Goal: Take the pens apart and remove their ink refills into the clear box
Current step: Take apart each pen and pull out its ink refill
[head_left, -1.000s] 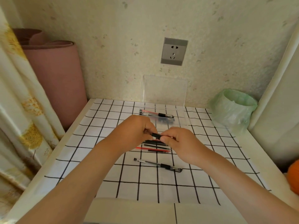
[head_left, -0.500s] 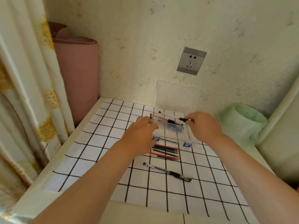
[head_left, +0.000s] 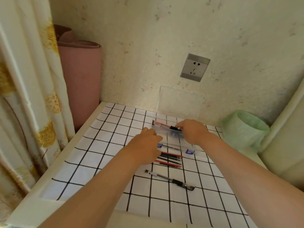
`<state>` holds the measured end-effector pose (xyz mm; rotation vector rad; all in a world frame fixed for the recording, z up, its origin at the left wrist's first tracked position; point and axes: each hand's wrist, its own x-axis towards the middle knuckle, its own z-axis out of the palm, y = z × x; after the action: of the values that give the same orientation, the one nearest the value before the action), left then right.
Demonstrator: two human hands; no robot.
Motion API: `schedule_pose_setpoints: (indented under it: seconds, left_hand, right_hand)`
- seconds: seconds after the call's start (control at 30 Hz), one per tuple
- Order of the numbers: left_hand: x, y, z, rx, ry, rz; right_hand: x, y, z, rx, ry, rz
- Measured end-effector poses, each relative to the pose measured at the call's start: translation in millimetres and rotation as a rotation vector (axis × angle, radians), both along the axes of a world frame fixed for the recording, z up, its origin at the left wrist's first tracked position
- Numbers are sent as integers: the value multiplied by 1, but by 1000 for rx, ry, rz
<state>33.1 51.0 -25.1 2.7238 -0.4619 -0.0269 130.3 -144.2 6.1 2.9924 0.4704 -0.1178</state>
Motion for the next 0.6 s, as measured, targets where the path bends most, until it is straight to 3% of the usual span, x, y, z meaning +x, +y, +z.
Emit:
schedule_pose_setpoints:
  seconds: [0.3,0.43,0.6]
  left_hand:
    - [-8,-9,12,-78,-142,-49]
    - [-19,-21,19,-123,9,-114]
    - [-31,-32,19,2,219,-203]
  right_hand:
    - [-56,-15,3,389,-123,148]
    - [-100,-24,5,299,49,171]
    - [-127,-31,8,201,356,117]
